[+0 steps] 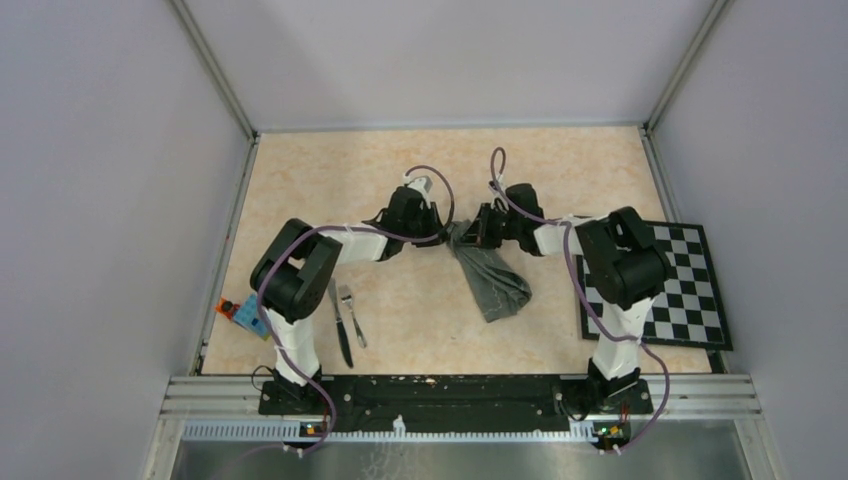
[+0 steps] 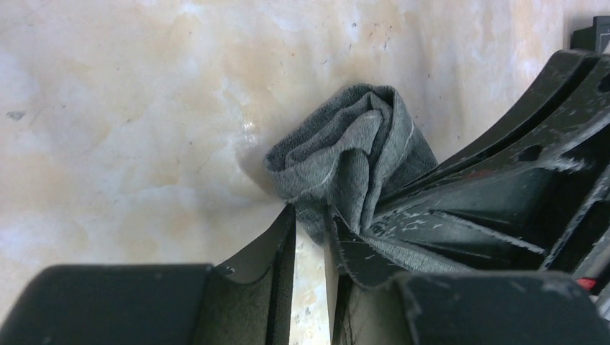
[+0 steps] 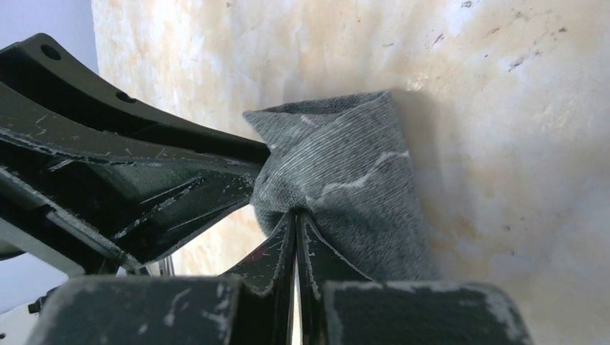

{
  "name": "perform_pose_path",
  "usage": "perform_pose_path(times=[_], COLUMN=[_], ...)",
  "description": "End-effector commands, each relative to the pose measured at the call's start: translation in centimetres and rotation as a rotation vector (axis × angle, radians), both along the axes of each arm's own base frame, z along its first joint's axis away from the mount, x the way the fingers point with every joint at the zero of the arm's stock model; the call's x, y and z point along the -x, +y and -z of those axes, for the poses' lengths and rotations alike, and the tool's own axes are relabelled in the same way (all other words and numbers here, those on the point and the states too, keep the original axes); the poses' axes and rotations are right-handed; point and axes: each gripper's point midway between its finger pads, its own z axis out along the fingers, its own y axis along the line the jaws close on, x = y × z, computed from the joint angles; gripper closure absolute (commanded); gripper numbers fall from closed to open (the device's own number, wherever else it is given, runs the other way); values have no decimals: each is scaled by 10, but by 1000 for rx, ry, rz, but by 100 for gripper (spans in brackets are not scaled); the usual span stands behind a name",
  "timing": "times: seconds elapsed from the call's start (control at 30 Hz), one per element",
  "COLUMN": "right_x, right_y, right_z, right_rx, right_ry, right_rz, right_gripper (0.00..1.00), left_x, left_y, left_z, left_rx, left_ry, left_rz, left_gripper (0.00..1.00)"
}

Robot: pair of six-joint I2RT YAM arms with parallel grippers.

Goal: Fold the napkin into a case and place the utensils inside
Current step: Grasp the top corner of the smaller rectangle folded napkin from the folded napkin.

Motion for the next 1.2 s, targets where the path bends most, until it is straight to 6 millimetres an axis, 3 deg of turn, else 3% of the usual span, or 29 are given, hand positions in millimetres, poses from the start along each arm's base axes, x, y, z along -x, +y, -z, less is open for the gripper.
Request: perform_pose_path(times=[0.0,0.43,0.57,0.77,1.17], right_x=[-8,-21,-22,-8,-7], right_y=[-10,-13,-10,1,5], right_z=[-39,-43,-32,-13,8], right_rx=[14,30,22,-13,20], right_ry=[-91,-115,-92,-44,-18], right_rz=[3,4,-5,-29,-40], right_gripper=[99,95,95,96,97], left_x=[0,1,1,-2,-4], left_y=[7,10,6,-2,-14], left_z=[-31,-21,-21,-32,-21], left_rx=[1,-13,-1,49,42], left_ry=[-87,-65,-59,-67,-27], left_rz=[-7,-3,4,22,38], left_gripper=[74,69,68,63,62])
